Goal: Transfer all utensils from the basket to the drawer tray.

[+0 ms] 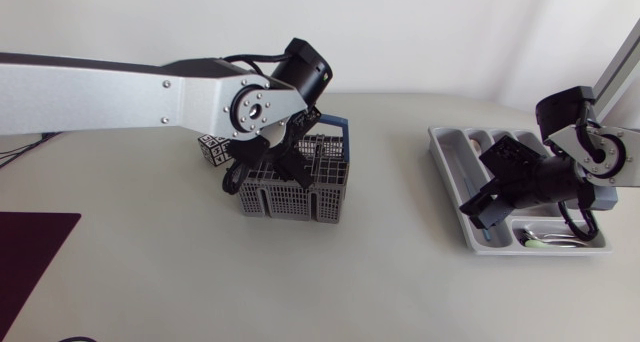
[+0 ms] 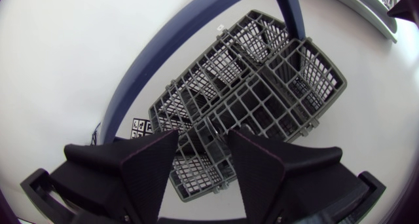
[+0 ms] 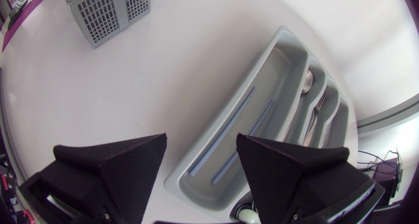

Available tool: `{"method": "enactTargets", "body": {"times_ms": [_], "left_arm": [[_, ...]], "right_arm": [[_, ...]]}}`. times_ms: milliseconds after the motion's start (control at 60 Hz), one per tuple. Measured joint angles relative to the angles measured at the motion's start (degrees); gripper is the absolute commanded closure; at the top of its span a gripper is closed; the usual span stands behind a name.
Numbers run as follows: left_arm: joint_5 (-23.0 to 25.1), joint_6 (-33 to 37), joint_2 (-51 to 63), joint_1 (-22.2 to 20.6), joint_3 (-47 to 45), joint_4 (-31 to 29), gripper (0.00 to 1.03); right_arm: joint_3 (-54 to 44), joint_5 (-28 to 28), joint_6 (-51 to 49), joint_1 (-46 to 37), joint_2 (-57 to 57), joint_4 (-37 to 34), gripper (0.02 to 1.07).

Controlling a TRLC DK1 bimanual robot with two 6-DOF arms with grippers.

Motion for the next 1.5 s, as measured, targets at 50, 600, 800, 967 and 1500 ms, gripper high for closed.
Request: {"method": "enactTargets", "body": {"times_ms": [50,600,800,967,1500], "left_arm": [[-0.24,-0.02,0.26,0.02,0.11,-0.22,0.49],[-0.66,-1.46,1.42,0.11,0.81,-0.42,1.0],[-0.61,-1.42,1.01,0.11,0.9,-0.46,1.0],[-0.61,-1.2,-0.9,0.11,0.94,-0.46,1.0],[-1.75,6.1,-10.05,-2.49,0.94,0.68,1.0]], "right_arm": [[0.0,0.0,0.0,0.0,0.0,0.04,0.3],[-0.02,0.2,0.0,0.0,1.07,1.73,0.3],[-0.11,0.31,-0.02,0.22,1.49,1.99,0.3],[-0.52,0.39,0.0,0.48,1.51,2.03,0.3],[-0.72,0.39,0.0,1.09,1.51,3.28,0.3]]}}
